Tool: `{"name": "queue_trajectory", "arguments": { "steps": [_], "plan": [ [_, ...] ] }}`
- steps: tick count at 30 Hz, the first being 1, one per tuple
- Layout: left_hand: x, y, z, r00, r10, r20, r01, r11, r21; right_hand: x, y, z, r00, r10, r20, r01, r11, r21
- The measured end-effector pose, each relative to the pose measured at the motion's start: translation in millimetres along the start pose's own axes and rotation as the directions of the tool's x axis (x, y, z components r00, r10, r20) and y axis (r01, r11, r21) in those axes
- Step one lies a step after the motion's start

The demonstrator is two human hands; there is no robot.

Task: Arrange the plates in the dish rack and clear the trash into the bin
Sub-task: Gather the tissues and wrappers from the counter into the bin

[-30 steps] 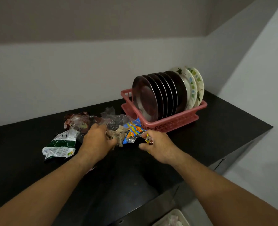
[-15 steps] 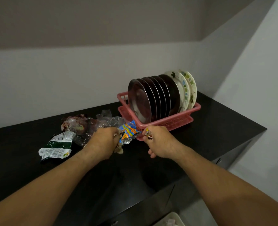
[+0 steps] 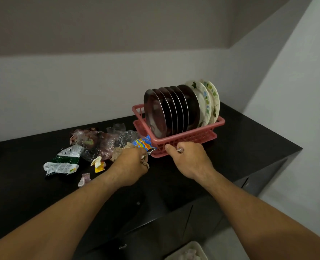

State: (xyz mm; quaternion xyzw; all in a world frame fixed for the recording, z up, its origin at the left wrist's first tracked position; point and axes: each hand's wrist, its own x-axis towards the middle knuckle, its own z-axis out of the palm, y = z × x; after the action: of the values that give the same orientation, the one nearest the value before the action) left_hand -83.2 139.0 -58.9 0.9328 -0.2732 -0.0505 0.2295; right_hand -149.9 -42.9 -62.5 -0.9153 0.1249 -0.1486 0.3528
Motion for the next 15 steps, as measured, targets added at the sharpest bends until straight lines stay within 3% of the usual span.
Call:
{"name": "queue_trajectory", "arguments": {
  "steps": [4,10,15],
  "plan": [
    [-8.0,16.1,15.9,0.995,-0.033,0.093,0.048,0.984,-0.170,-18.1,15.3,-9.2,1.000,0.014,0.026,-0.016,0.997,0.073],
    [-11.6,36.0,48.1,0.993,-0.079,0.083,0.092,0.982,-0.166,-39.0,40.3,-16.7,0.981,0.105,0.162,-0.126,0.984,0.126],
    [-15.9,47.7,76.2,0.990,-0.111,0.084,0.123,0.982,-0.142,-55.2,62.3,-14.8,0.960,0.147,0.240,-0.160,0.986,0.038]
  ]
}}
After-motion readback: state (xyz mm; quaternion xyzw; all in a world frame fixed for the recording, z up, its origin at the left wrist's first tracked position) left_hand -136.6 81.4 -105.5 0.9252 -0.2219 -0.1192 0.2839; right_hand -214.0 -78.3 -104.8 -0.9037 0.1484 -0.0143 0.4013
